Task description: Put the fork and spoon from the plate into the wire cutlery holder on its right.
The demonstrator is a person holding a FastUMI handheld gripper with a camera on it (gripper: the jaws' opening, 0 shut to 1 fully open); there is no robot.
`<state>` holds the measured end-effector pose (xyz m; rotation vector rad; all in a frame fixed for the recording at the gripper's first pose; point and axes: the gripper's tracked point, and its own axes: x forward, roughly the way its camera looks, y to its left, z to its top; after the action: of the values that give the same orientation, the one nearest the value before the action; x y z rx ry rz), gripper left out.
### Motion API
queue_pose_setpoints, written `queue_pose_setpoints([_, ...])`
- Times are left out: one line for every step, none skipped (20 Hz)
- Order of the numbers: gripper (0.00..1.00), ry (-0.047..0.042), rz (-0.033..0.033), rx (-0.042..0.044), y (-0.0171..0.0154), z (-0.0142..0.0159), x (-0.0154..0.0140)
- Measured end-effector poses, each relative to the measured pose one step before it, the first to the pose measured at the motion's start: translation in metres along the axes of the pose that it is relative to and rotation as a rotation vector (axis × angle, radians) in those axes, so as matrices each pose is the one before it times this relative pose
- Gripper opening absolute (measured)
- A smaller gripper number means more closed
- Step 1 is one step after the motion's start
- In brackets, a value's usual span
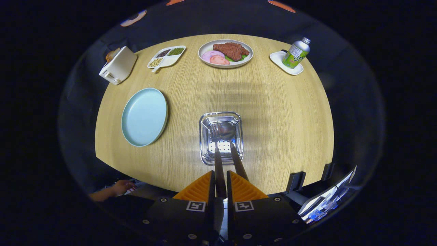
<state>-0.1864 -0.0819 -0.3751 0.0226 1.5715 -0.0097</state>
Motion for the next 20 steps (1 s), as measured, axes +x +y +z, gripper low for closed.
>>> queue_pose_setpoints([0.18,-0.0185,0.0209,0.01899,0.00243,0.00469,-0.00288])
queue_pose_setpoints([0.2,-0.02657,0.0286,0.02807,0.00445,0.0053,-0.00412])
queue_pose_setpoints([0.22,-0.0346,0.02705,0.02929,0.0039,0.0083,-0.0055])
queue_pose_setpoints([0.22,-0.05041,0.02706,0.02193,0.00363,0.01003,-0.00555])
queue_pose_setpoints([0.22,-0.05827,0.01915,0.01313,0.00651,0.01402,-0.00688])
queue_pose_setpoints([0.22,-0.07202,0.01866,-0.00283,-0.00004,0.01457,-0.01528])
queue_pose_setpoints([0.22,-0.07787,0.00826,-0.0082,0.00369,0.02152,-0.00248])
queue_pose_setpoints([0.22,-0.07849,0.00327,-0.01004,0.00046,0.01758,-0.01099])
queue_pose_setpoints([0.22,-0.08117,-0.00199,-0.00413,0.00075,0.02275,-0.01007])
queue_pose_setpoints([0.23,-0.08123,0.00202,-0.00464,0.00227,0.02092,-0.00793])
queue_pose_setpoints([0.26,-0.08867,-0.00383,-0.00374,0.00054,0.02431,-0.00816])
queue_pose_setpoints([0.28,-0.08326,-0.00446,-0.01521,-0.00008,0.02195,-0.00663])
queue_pose_setpoints([0.32,-0.08029,-0.0115,-0.01899,-0.00215,0.02289,-0.00709])
queue_pose_setpoints([0.36,-0.08722,-0.00765,-0.02194,-0.00034,0.02116,-0.00758])
queue_pose_setpoints([0.46,-0.08008,-0.00964,-0.02171,0.0001,0.02236,-0.00465])
queue_pose_setpoints([0.51,-0.0689,-0.01128,-0.01477,-0.00051,0.01941,-0.00593])
queue_pose_setpoints([0.6,-0.06383,-0.00777,-0.00487,-0.00117,0.01711,-0.00459])
queue_pose_setpoints([0.65,-0.05684,-0.00525,-0.0015,0.00054,0.01689,-0.00503])
queue_pose_setpoints([0.7,-0.06075,-0.00027,-0.00207,-0.00019,0.01575,-0.00524])
queue_pose_setpoints([0.75,-0.05766,-0.00161,-0.00464,-0.00004,0.0148,-0.00377])
